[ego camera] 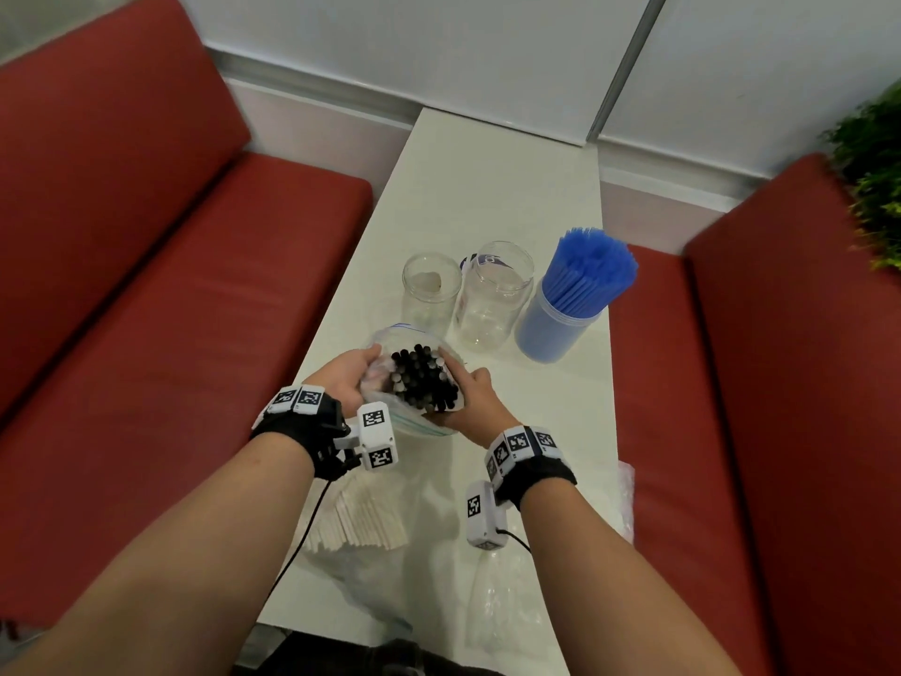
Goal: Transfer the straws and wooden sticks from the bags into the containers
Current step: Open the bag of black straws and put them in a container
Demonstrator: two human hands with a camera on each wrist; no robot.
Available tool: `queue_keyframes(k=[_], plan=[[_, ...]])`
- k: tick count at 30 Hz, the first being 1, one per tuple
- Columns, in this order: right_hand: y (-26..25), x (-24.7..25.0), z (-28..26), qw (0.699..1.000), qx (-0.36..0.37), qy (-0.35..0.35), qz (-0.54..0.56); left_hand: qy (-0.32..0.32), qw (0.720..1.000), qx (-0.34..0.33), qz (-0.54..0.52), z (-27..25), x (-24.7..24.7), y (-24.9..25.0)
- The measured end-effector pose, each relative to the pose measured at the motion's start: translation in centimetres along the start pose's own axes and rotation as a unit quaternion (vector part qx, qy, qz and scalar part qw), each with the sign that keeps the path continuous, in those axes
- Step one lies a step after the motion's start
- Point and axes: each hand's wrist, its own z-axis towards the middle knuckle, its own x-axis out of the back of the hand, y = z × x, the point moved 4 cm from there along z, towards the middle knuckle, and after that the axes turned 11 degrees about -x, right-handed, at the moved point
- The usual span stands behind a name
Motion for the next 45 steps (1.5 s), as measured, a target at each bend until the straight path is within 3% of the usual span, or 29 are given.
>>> queue_keyframes(k=[5, 8, 11, 16, 20, 22, 25, 29, 33, 36, 40, 43, 45], plan=[[-0.9, -0.1, 0.3, 0.991, 0.027, 0.098, 0.088, -0.121, 0.989, -0.087, 0.007, -0.2, -1.0, 1.5], [-0.7, -0.2, 0.1, 0.981, 0.019, 0.15, 0.125, -0.195, 0.974, -0.082, 0.081, -0.6, -1.6, 1.8], [-0.5, -0.4, 0.2, 0.972, 0.01, 0.189, 0.143, -0.222, 0.96, -0.095, 0.141, -0.6, -2.1, 1.7], [0.4, -1.2, 0.6, 0.978, -0.015, 0.134, 0.159, -0.165, 0.945, -0.182, 0.215, -0.1, -2.6, 2.5], [1.1, -0.6, 0.1, 0.974, -0.018, 0.155, 0.167, -0.029, 0.952, -0.213, 0.218, 1.3, -1.7, 2.8], [1.3, -0.3, 0.0, 0.971, -0.02, 0.165, 0.171, -0.001, 0.954, -0.224, 0.197, 1.6, -1.8, 2.6], [1.6, 0.3, 0.0, 0.975, -0.031, 0.154, 0.156, -0.001, 0.948, -0.234, 0.217, 1.7, -2.3, 2.3], [1.2, 1.8, -0.1, 0.975, -0.02, 0.172, 0.139, 0.017, 0.902, -0.276, 0.332, 1.2, -2.0, 2.6], [0.2, 3.0, -0.4, 0.973, -0.019, 0.229, 0.0, 0.029, 0.898, -0.265, 0.349, 0.5, -2.1, 2.9], [-1.6, 3.7, -0.6, 0.969, 0.041, 0.24, -0.044, 0.037, 0.883, -0.271, 0.382, -0.2, -2.6, 3.2], [-3.9, 4.0, -1.0, 0.963, 0.127, 0.238, -0.005, 0.029, 0.868, -0.268, 0.417, -0.7, -3.2, 3.7], [-4.3, 4.3, -1.2, 0.962, 0.111, 0.229, 0.096, 0.032, 0.849, -0.279, 0.447, -0.9, -3.3, 4.2], [-4.6, 4.3, -1.1, 0.968, 0.095, 0.22, 0.077, 0.037, 0.844, -0.285, 0.453, -0.8, -3.2, 4.6]])
